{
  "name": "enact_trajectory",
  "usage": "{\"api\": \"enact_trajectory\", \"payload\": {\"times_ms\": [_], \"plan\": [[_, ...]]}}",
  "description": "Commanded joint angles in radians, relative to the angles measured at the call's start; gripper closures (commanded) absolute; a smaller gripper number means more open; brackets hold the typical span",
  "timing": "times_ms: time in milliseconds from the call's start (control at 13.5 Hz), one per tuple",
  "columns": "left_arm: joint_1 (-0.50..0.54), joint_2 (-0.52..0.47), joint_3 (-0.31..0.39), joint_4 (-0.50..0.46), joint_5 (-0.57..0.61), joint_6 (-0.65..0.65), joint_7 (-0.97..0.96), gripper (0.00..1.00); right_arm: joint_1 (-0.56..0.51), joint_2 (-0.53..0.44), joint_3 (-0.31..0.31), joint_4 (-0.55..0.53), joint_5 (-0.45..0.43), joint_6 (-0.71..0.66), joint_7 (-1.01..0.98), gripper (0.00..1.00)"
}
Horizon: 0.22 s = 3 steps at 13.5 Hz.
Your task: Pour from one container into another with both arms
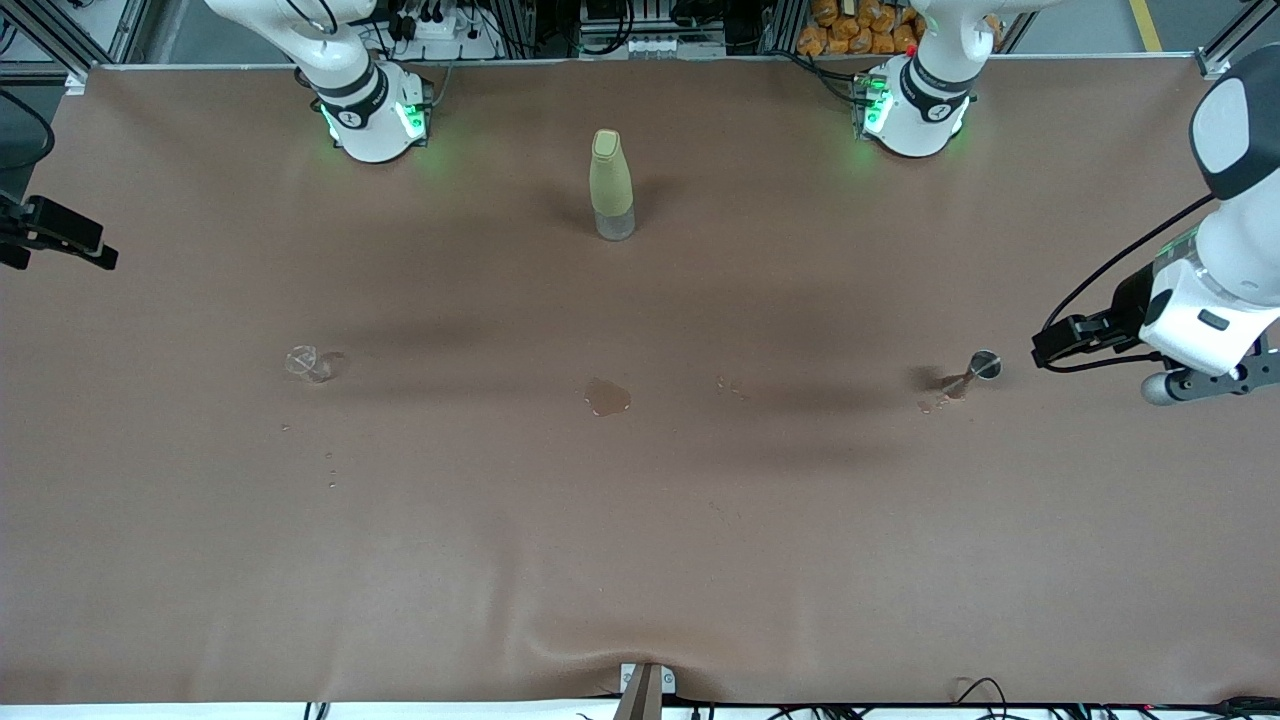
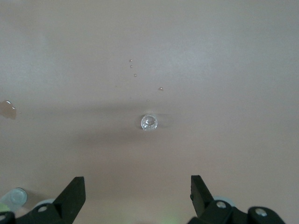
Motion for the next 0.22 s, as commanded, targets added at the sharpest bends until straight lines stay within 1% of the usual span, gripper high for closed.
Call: {"api": "enact_trajectory", "payload": {"times_ms": [0, 149], "plan": [[-0.012, -0.029, 0.022, -0.033, -0.013, 0.023, 0.018, 0.00, -0.006, 0.002, 0.001, -0.002, 0.019, 0.023, 0.013, 0.00], [-0.012, -0.030, 0.022, -0.033, -0.014, 0.022, 0.027, 0.00, -0.007, 0.000, 0.000, 0.000, 0.012, 0.014, 0.012, 0.00]]}}
